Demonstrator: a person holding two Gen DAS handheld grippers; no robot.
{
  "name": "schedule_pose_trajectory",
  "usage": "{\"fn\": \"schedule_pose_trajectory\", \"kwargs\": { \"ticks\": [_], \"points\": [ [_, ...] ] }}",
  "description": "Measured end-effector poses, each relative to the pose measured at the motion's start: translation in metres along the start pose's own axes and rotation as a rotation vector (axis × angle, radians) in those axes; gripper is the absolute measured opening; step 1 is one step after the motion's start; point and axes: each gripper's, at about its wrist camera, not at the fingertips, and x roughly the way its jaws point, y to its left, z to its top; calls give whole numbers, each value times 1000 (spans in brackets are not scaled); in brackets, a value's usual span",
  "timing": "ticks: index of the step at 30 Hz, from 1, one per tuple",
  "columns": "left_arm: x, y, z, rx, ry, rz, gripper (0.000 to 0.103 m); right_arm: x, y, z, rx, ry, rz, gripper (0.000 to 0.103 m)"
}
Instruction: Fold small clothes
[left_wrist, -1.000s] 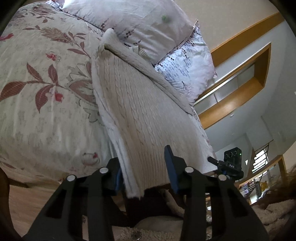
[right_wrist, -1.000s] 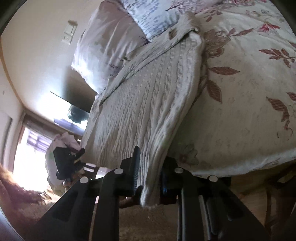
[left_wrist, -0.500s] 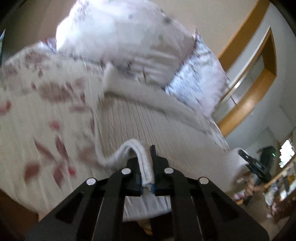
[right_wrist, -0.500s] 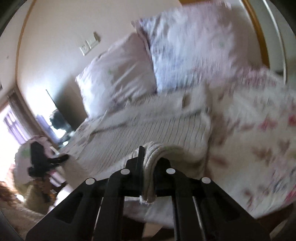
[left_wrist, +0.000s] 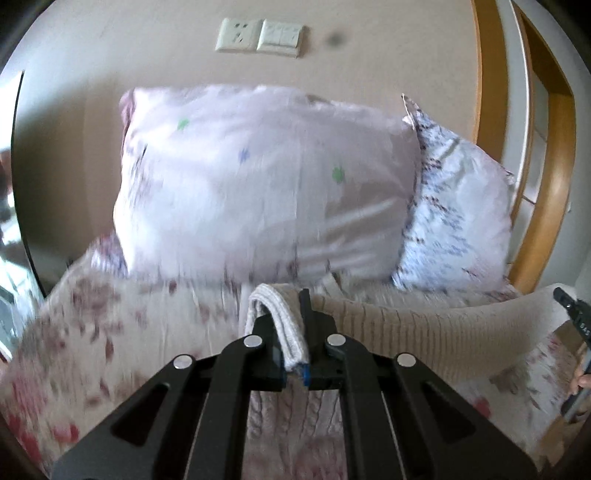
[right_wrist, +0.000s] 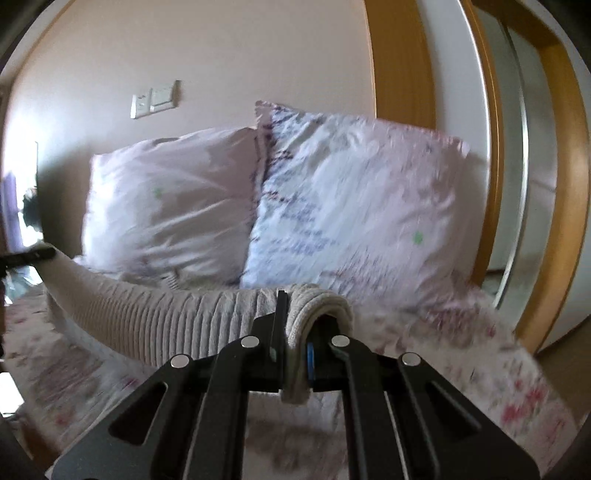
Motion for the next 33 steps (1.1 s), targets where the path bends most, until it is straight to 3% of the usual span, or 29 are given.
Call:
{"fn": "schedule_pose_trajectory", "kwargs": {
  "ticks": [5,15,19,21,22,23,26,31,33],
  "points": [
    [54,-1,15,-21,28,28,5,57,-3,5,2,60,-36,8],
    [157,18,-22,-160,262,20,5,165,-36,-31,240,396,52,8],
    [179,32,-27,-275,327,-24,10,192,-56,-37,434,479,110,14],
    [184,36,-27,-329,341,-58,22,199,-64,-39,520,488,139,32],
    [185,37,-27,-347,339,-80,34,201,-66,-38,544,482,153,38],
    [185,38,-25,-363,328,-102,44,202,-66,-36,559,472,164,47],
    [180,35,-19,-356,296,-102,63,199,-66,-26,557,418,151,66],
    [155,39,-9,-331,241,-100,67,168,-75,-18,541,349,146,66],
    [140,44,-11,-304,235,-98,67,150,-80,-21,507,349,126,57]
  ]
}}
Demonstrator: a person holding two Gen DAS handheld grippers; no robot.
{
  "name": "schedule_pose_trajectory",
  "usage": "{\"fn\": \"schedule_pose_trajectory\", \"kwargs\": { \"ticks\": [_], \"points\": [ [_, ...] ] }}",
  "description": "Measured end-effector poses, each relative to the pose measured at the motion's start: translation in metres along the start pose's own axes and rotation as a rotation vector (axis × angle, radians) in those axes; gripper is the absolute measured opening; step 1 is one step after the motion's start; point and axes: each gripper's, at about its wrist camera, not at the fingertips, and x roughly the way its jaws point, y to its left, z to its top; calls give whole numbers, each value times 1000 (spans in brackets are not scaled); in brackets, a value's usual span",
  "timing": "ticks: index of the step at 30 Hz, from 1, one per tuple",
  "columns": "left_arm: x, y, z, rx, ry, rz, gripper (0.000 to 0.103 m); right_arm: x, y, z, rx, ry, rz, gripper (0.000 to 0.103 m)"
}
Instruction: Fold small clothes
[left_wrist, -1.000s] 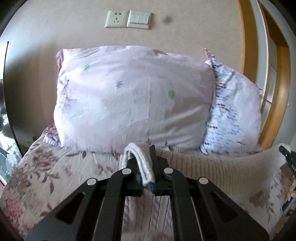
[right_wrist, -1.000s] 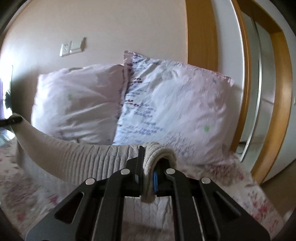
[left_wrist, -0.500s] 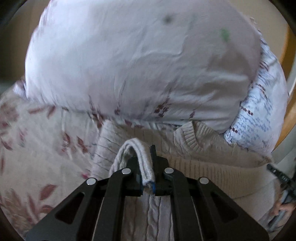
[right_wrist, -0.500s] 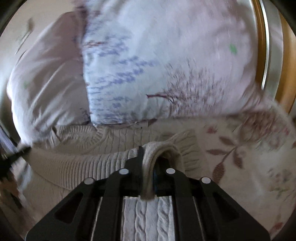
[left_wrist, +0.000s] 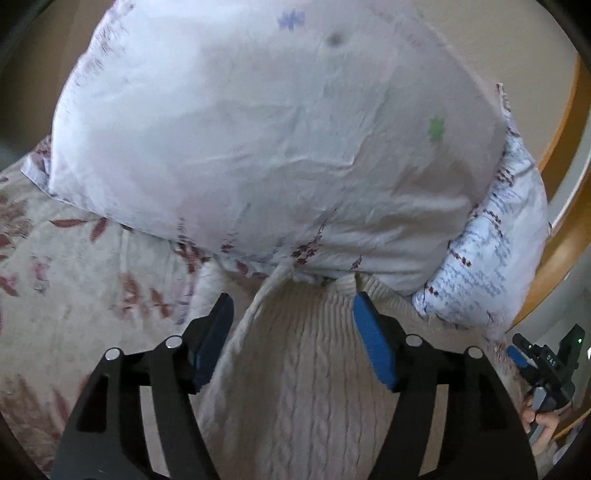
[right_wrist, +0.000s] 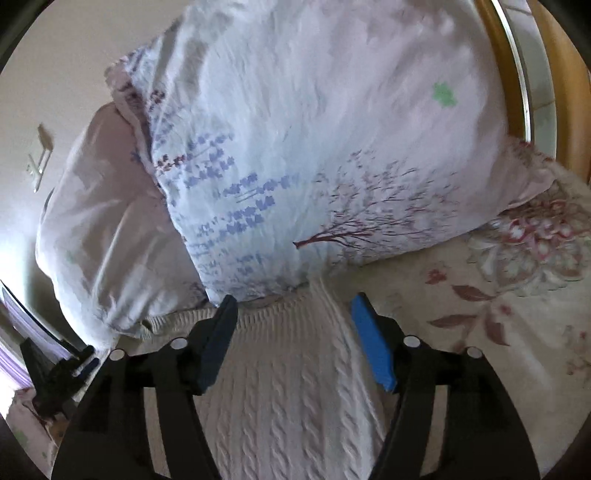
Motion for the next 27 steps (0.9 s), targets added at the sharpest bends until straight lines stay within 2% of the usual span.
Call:
{"fn": "schedule_pose_trajectory", "kwargs": {
  "ticks": [3,5,10,14,16,18,20,27],
  "points": [
    [-16,9,-10,31,18,15,63,-16,-13,-14,-30,25,-26,45],
    [-22,16,-19,35,45,10,57,-20,-22,-24,-31,54,-33,42],
    [-23,20,-40,56,95,27,51,-19,-27,-48,-60,126,-56,40],
    [-23,25,-51,55,117,31,44,-16,-23,-58,-97,147,-78,36],
    [-22,26,-55,64,125,36,35,-15,-22,-61,-113,149,-93,30],
    [-21,26,-58,63,133,34,26,-14,-21,-62,-122,151,-95,13],
    [-20,28,-60,57,145,30,9,-17,-18,-63,-136,140,-92,11],
    [-32,34,-55,27,144,-4,7,-44,-6,-61,-115,65,-65,9]
  ]
}}
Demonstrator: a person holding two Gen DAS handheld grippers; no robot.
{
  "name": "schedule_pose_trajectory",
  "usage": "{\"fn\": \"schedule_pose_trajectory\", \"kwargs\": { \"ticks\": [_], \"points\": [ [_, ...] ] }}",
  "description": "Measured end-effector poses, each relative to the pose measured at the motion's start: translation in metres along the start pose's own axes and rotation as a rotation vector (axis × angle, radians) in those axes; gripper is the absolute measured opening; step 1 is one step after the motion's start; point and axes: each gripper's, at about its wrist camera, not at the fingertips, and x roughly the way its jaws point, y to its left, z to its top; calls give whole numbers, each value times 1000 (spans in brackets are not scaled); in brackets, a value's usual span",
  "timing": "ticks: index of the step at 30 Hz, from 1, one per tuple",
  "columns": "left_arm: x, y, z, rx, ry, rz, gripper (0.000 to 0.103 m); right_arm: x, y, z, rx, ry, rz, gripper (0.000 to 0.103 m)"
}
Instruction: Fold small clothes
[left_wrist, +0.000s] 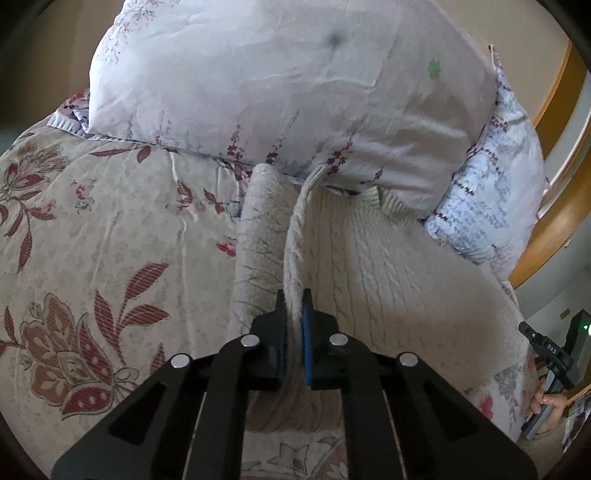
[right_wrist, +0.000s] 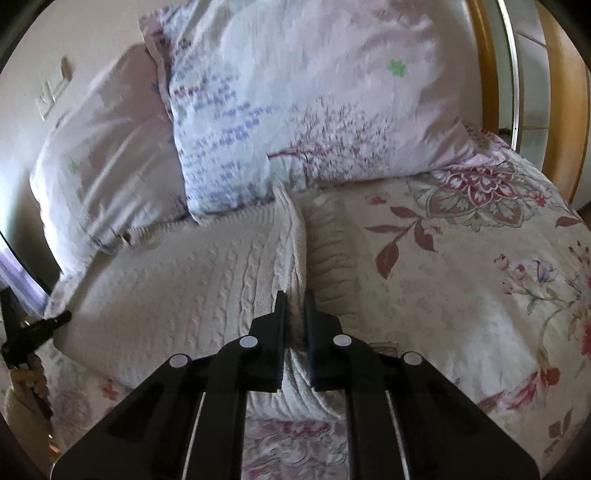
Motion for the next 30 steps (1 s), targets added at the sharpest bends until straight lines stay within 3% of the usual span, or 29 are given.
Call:
{"fn": "schedule_pose_trajectory", "kwargs": {
  "ticks": [5,10,14,18,19,20,22,23,24,30],
  "points": [
    [-11,5,-4,10,-2,-27,7,-5,-3,-8,6,14,-19,9],
    [-1,16,-10,-19,30,-31,7,19,-16,-22,38,99,-80,9],
    [4,18,-12,-30,35,-36,7,24,-9,-23,1,99,-123,9],
    [0,17,-9,-47,33,-60,14,22,-7,-20,-4,111,-124,13],
    [-2,19,-7,-60,27,-75,23,19,-8,-18,13,109,-111,14],
    [-5,21,-5,-80,15,-96,40,14,-8,-17,29,95,-107,20],
    [-11,27,1,-133,-14,-110,67,6,-5,-13,37,52,-112,39],
    [-11,28,4,-147,-18,-106,68,1,-2,-12,31,31,-107,49],
    [-8,32,9,-171,-12,-125,68,-2,1,-10,21,17,-99,51],
    [19,41,22,-272,55,-178,70,-3,25,-11,-35,22,-36,51]
  ]
}}
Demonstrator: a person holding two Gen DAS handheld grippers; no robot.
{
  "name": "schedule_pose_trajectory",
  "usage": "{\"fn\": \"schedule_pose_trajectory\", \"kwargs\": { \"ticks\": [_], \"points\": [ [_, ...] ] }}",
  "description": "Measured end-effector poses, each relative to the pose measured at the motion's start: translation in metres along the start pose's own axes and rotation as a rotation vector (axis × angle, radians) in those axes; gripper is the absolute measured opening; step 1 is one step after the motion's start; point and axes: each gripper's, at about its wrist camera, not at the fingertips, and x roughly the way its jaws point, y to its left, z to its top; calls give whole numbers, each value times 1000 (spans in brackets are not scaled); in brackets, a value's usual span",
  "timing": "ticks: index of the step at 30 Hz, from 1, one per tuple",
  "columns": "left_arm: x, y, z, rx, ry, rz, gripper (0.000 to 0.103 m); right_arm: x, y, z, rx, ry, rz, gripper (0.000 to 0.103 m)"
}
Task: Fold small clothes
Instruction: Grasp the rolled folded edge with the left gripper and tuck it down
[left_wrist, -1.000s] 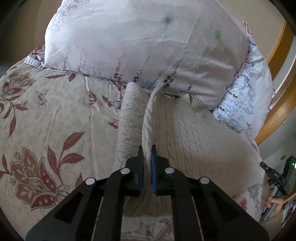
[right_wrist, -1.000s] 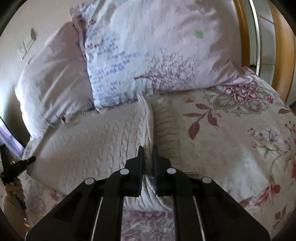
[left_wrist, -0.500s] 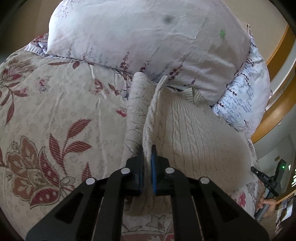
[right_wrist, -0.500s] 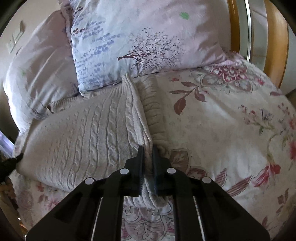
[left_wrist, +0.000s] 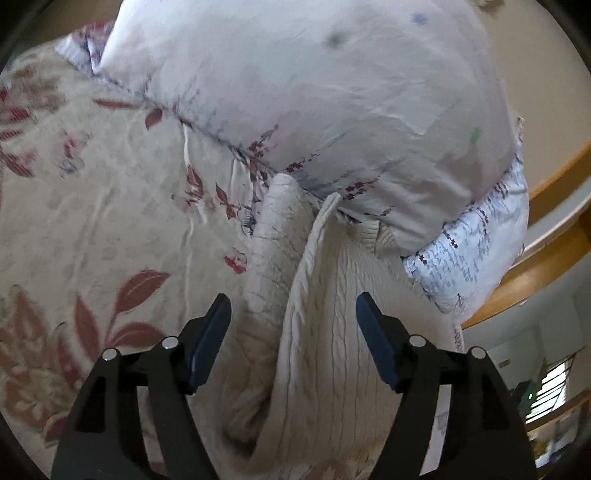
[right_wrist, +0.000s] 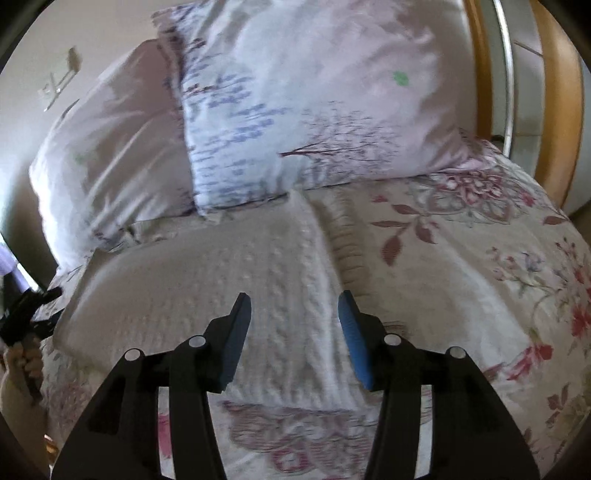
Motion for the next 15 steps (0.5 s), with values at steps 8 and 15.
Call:
{"fn": "schedule_pose_trajectory", "kwargs": {
  "ticks": [8,15],
  "points": [
    [19,-6,5,4,8,11,55,8,4,-6,1,23,25,51],
    [29,-9,3,-20,33,-3,37,13,8,-10,3,43,48,51]
  ]
}}
